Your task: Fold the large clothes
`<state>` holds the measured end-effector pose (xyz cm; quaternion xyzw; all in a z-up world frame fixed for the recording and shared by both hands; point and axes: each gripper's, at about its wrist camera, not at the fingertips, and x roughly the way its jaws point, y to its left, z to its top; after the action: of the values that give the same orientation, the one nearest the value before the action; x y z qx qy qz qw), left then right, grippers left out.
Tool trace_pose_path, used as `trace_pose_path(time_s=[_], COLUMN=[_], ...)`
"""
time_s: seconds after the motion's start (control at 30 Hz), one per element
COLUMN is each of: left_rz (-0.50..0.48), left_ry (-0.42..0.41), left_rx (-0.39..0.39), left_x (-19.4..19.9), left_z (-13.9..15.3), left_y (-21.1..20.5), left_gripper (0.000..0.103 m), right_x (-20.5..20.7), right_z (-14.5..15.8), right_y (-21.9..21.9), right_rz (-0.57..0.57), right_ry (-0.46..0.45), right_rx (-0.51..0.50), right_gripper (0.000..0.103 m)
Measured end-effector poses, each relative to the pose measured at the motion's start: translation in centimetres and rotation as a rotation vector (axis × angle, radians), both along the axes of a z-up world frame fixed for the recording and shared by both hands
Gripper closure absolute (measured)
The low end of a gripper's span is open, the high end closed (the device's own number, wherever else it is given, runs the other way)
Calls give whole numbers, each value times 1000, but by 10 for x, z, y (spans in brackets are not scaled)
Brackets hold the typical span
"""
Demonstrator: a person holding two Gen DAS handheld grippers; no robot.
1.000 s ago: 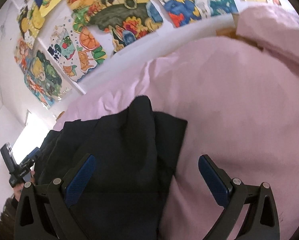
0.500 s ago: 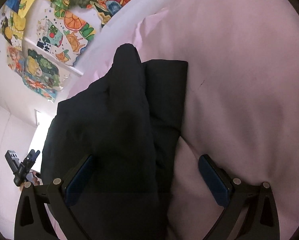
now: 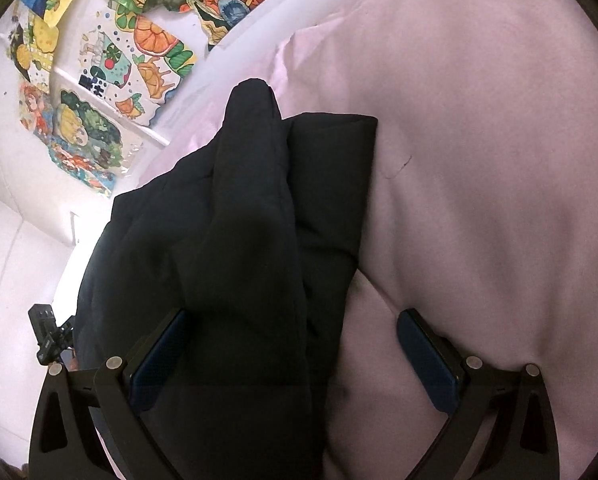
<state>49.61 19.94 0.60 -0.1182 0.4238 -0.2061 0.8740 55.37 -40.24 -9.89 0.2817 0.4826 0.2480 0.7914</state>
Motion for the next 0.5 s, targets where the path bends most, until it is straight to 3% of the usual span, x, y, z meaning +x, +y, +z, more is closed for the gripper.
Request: trace_pose_path(time_s=[0.27,0.5], left_rz=[-127,-223], left_ry=[47,172], left_rx=[64,-21], left_x=[8,31], left_z=[-17,-34], left_y=[-21,-17], left_gripper=[1,1], right_x=[2,5], right_z=[-3,-7], right_y=[0,-1], right_rz=[12,53], right_ry=[-9,-19], right_rx=[8,35], right_gripper=[0,0])
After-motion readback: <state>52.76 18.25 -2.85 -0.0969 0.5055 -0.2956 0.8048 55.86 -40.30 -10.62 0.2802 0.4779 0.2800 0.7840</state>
